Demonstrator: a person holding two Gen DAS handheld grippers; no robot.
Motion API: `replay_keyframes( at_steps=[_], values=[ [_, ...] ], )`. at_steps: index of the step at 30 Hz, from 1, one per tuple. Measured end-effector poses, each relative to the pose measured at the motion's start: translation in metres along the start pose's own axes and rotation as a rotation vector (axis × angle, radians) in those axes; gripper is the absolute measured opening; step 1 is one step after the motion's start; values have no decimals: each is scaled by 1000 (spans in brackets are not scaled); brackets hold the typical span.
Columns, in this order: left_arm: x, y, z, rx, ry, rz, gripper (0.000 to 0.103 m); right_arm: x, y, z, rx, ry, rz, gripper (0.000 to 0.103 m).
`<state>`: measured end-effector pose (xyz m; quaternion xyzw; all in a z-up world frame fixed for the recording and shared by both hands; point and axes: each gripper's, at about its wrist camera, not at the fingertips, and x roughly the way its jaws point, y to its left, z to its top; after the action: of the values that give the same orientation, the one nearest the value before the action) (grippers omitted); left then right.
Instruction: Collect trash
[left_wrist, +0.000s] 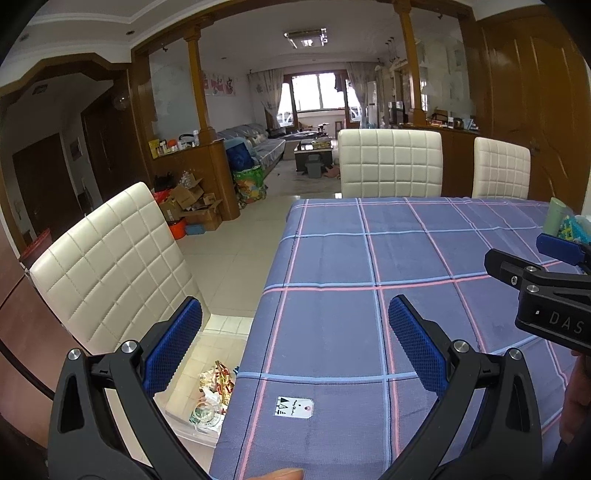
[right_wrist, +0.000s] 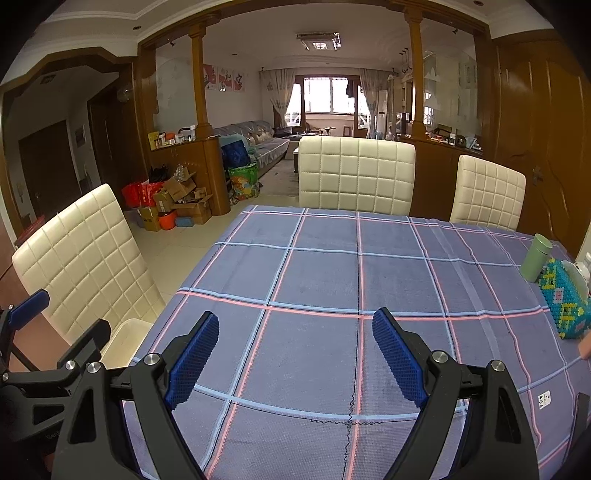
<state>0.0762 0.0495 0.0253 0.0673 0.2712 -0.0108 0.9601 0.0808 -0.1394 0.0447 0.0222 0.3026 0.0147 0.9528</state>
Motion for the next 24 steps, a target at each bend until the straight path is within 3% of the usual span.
replay_keyframes(
  at_steps=[24],
  values=[
    [5,2,1,-36,49,-57,100,-2,-7,-3,15,1,9,83]
  ],
)
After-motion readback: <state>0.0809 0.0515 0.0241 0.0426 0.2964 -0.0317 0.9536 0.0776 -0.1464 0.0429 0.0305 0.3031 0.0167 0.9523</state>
